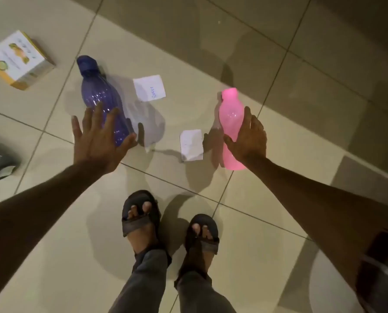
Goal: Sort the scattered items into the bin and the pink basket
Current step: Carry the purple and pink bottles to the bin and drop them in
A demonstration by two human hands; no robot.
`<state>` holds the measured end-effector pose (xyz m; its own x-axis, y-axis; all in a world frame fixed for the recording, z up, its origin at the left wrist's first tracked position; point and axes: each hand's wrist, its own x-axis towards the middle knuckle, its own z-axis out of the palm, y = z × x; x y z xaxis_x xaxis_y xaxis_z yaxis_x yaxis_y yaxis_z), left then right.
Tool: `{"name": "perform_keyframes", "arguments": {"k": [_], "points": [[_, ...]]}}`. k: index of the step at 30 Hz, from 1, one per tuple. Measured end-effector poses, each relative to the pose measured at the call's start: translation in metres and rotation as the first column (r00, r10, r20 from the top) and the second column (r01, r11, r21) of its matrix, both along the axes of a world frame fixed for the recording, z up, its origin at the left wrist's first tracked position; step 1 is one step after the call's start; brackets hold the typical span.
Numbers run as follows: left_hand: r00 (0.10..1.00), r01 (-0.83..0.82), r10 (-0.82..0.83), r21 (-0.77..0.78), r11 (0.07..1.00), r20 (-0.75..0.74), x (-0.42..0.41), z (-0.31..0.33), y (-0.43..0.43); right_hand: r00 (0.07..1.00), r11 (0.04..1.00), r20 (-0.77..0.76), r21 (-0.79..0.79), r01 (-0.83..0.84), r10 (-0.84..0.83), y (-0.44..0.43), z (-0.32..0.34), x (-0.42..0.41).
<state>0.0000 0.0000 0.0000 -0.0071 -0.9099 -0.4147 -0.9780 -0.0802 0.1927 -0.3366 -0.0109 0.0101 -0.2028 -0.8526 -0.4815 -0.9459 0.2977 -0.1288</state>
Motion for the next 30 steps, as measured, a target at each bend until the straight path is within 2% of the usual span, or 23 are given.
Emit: {"name": "perform_keyframes", "arguments": {"k": [3, 10, 14, 17, 24, 30], "points": [[1.0, 0.008, -0.006, -0.07, 0.998, 0.026, 0.014, -0.026, -0.009, 0.995, 0.995, 0.025, -0.032, 0.094, -0.093, -0.004, -0.032, 0.001], [0.997, -0.073, 0.075, -0.081, 0.994, 0.015, 0.031, -0.065, -0.019, 0.936, 0.947, 0.147, 0.063, 0.315, -0.321, -0.007, -0.078, -0.001], [0.992, -0.127, 0.127, -0.085, 0.988, -0.004, 0.034, -0.073, -0.017, 0.929, 0.942, 0.156, 0.028, 0.335, -0.335, -0.01, -0.081, 0.0], [0.97, -0.242, 0.24, -0.038, 0.97, -0.047, 0.03, -0.07, -0.018, 0.929, 0.943, 0.18, -0.021, 0.333, -0.324, -0.012, -0.073, 0.003], [0.81, -0.53, 0.544, 0.122, 0.839, -0.22, 0.019, -0.074, -0.053, 0.94, 0.97, 0.259, -0.041, 0.24, -0.222, -0.046, -0.066, 0.026], [0.554, -0.741, 0.777, 0.249, 0.623, -0.297, 0.009, -0.101, -0.063, 0.942, 0.984, 0.298, -0.039, 0.172, -0.153, -0.071, -0.077, 0.044]]}}
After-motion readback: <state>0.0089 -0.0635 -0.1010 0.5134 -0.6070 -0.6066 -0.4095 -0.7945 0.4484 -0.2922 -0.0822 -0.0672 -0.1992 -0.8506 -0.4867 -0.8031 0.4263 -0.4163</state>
